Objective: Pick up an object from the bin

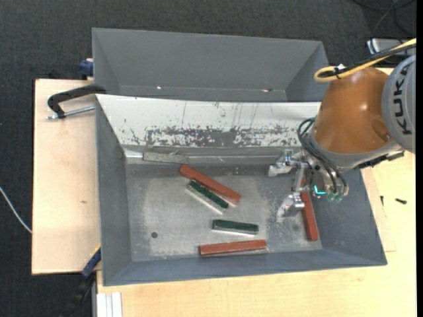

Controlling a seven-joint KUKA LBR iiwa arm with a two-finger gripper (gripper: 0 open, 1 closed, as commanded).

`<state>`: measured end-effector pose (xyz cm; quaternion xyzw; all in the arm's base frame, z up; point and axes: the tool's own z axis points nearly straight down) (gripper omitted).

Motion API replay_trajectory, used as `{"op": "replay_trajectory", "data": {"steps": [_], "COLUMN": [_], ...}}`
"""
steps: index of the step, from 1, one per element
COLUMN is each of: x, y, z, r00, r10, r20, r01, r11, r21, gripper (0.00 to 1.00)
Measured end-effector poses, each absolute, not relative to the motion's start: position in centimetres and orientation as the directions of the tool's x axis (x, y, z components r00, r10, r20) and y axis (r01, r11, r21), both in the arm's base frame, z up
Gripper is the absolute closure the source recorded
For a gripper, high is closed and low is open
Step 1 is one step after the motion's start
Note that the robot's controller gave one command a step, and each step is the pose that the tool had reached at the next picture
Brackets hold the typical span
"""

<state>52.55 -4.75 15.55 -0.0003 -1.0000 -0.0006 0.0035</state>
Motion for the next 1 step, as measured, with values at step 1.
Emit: {"op": "replay_trajectory", "data": {"steps": [1], "x": [52.67], "y": [-4.74], "z": [15.94], "r00": [-1.000], "r10": [0.000], "r20": [0.000], "r01": [0.000], "r11": [1.000], "r21": [0.001], "gripper": [0.00]}}
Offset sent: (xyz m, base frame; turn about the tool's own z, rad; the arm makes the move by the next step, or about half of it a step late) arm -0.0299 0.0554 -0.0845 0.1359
